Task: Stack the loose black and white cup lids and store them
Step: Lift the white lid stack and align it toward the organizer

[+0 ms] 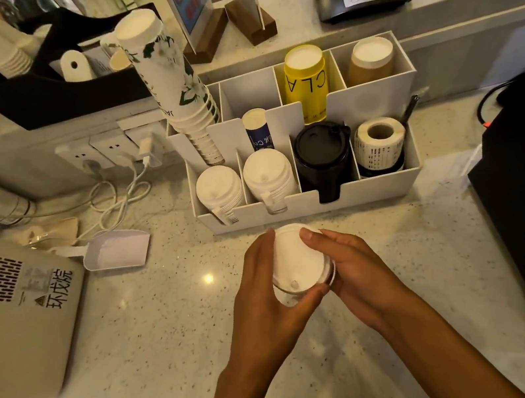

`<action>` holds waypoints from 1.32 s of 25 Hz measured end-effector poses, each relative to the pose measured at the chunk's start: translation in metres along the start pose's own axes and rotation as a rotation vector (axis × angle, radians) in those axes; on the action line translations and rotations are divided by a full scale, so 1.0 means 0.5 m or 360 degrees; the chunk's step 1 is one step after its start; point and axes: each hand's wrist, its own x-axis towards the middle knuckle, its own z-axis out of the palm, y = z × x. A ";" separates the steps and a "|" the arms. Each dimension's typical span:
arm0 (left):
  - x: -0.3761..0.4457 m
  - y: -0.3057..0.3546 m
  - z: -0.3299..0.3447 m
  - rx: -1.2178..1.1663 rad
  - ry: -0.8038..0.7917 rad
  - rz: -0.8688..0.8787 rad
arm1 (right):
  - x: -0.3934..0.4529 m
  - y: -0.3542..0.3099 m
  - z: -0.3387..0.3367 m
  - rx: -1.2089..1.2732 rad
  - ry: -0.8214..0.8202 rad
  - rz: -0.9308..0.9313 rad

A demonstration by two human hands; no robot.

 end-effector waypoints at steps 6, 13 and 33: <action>0.074 -0.014 -0.018 0.0031 0.0151 -0.0024 | 0.080 0.037 -0.023 -0.0212 0.0475 0.0047; 0.212 -0.004 -0.014 0.0119 0.0242 -0.0041 | 0.181 0.169 -0.162 -0.2081 0.0903 0.0053; 0.390 -0.024 -0.007 0.0536 0.0241 0.0079 | 0.187 0.227 -0.174 -0.2414 0.1091 -0.0171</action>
